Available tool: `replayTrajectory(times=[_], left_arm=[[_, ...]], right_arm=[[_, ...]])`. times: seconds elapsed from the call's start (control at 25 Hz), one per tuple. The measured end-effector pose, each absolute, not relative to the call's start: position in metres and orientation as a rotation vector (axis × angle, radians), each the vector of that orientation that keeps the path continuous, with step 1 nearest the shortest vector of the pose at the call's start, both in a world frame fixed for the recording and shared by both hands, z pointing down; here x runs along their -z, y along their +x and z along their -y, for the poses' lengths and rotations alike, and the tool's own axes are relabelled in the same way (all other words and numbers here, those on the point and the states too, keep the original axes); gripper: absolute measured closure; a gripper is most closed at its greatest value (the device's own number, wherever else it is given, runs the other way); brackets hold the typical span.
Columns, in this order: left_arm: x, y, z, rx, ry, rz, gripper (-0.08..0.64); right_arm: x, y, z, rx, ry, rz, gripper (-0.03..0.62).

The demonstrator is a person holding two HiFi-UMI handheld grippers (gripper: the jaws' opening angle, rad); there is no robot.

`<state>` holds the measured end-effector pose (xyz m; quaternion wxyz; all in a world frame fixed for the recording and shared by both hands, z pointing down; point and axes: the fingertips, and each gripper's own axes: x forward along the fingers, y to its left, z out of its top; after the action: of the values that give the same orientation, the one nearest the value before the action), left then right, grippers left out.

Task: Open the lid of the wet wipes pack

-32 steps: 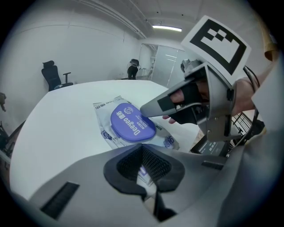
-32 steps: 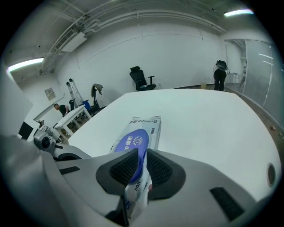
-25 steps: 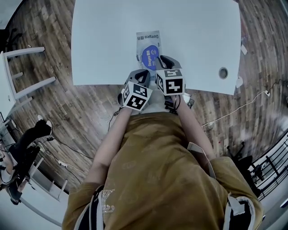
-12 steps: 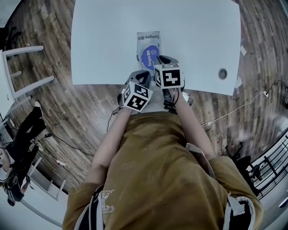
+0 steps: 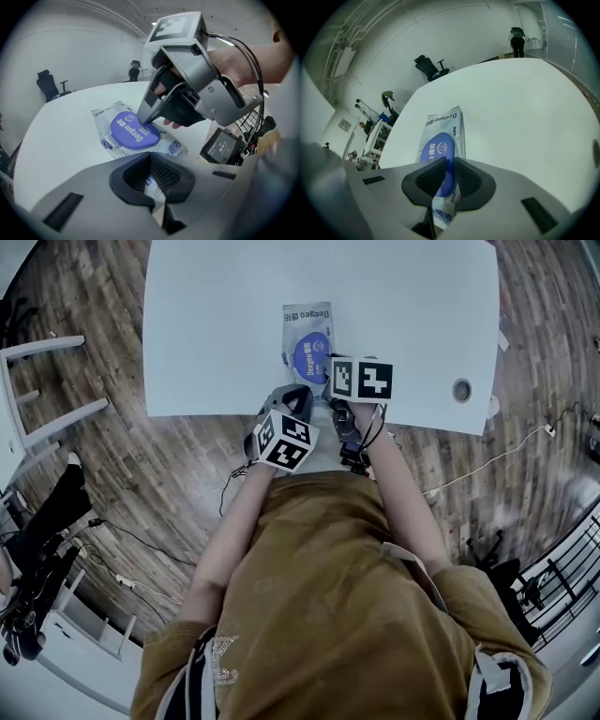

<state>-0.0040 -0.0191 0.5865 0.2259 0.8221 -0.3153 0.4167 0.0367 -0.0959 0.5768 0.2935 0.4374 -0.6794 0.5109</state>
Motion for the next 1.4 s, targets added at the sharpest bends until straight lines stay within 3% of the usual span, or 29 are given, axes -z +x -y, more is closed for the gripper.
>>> replayTrajectory(times=[1.4], left_arm=[[-0.587, 0.005, 0.020, -1.124, 2.235, 0.810, 0.558]], right_arm=[[-0.548, 0.038, 0.094, -1.368, 1.060, 1.812, 0.577]])
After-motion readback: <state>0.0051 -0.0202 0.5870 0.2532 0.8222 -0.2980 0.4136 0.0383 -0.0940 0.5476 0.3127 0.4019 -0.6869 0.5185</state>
